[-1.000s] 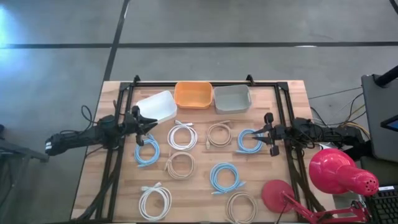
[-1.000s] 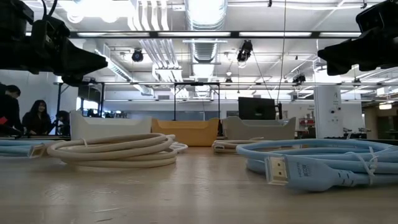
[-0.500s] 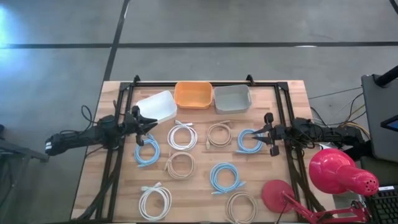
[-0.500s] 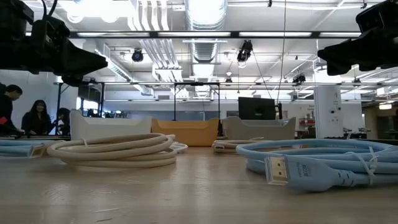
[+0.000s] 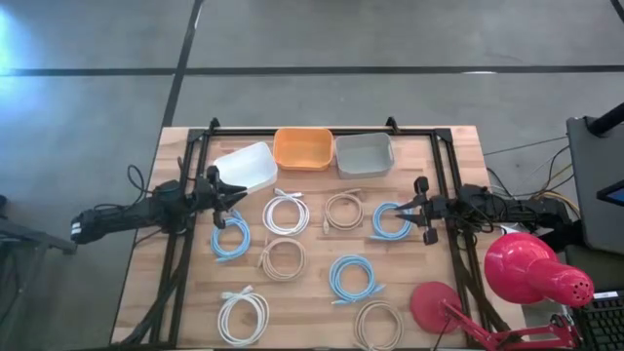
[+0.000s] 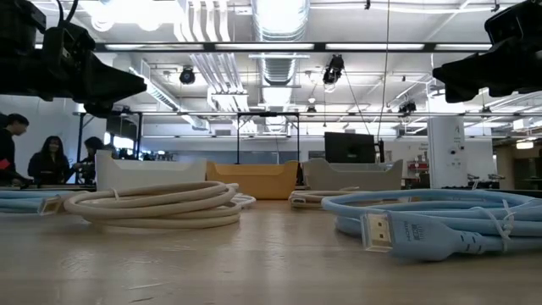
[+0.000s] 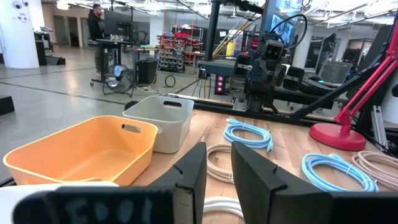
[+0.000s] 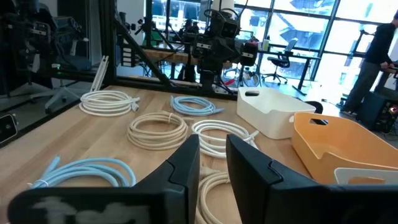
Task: Sort HDMI cables
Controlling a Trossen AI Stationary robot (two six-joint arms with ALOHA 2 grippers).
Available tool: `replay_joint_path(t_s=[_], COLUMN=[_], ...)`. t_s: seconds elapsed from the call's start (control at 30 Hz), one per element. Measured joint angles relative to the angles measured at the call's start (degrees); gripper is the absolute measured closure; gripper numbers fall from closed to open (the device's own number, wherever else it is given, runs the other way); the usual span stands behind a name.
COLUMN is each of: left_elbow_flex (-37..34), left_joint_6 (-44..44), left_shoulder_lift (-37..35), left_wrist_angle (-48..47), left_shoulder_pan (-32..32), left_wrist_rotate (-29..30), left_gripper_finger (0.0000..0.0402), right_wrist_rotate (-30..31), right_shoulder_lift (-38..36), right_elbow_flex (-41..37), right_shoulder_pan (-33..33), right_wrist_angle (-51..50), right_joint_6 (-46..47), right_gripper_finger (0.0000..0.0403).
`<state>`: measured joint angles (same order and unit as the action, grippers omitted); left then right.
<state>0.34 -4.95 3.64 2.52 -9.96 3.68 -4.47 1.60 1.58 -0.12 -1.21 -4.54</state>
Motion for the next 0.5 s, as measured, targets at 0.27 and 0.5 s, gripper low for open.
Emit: replay_joint_path(t_s=[0.27, 0.5], left_elbow_flex=[0.00, 0.00], left_joint_6=[0.02, 0.00], left_shoulder_lift=[0.00, -0.02], left_wrist_angle=[0.00, -0.01], left_shoulder_pan=[-0.02, 0.00], left_wrist_rotate=[0.00, -0.01], left_gripper_finger=[0.0321, 0.0321], right_wrist_rotate=[-0.02, -0.02], right_shoulder_lift=[-0.01, -0.01], right_elbow_flex=[0.00, 0.00], right_shoulder_pan=[-0.01, -0.02], right_wrist_angle=[0.01, 0.01], right_joint_6=[0.00, 0.00], right_gripper_finger=[0.0331, 0.0319])
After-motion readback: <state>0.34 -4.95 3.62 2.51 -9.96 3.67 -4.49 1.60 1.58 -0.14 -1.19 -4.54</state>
